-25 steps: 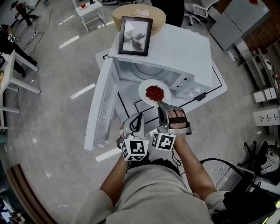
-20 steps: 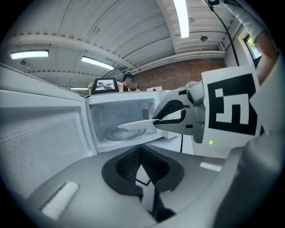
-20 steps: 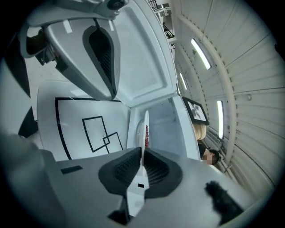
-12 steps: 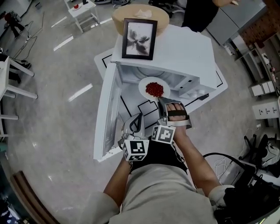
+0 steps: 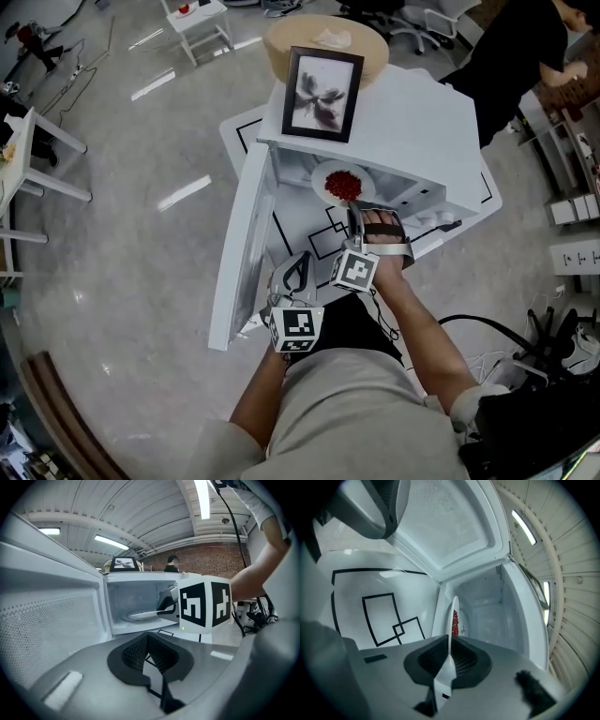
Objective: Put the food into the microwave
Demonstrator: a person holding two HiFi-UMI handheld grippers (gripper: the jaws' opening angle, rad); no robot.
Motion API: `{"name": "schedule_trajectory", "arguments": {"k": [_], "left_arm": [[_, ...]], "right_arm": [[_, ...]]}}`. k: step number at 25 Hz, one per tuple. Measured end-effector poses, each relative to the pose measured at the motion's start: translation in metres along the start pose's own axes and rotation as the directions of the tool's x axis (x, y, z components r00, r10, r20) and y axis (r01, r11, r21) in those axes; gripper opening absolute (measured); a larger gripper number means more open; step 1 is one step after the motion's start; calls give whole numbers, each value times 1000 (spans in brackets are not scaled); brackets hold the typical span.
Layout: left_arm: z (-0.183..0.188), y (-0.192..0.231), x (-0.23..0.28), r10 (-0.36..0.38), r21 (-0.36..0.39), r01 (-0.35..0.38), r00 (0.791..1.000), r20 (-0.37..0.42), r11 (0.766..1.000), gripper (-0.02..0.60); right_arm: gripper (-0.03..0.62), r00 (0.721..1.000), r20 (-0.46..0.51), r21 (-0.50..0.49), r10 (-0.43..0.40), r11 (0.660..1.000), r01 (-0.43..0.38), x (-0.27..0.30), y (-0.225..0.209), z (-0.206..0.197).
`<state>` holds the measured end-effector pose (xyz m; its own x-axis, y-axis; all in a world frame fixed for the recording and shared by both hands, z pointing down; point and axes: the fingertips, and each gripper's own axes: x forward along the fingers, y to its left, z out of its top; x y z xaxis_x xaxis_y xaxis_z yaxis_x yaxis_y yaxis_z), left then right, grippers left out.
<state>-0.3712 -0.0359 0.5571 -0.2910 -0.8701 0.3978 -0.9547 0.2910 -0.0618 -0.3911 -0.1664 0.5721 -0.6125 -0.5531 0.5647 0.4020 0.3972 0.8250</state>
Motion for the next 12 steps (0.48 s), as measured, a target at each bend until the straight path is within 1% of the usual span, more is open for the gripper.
{"name": "schedule_trajectory", "arguments": {"k": [12], "left_arm": [[-10, 8, 9, 32, -47, -34, 999, -42, 998, 8]], "right_arm": [[25, 1000, -5, -46, -22, 999, 22, 45, -16, 3]]}}
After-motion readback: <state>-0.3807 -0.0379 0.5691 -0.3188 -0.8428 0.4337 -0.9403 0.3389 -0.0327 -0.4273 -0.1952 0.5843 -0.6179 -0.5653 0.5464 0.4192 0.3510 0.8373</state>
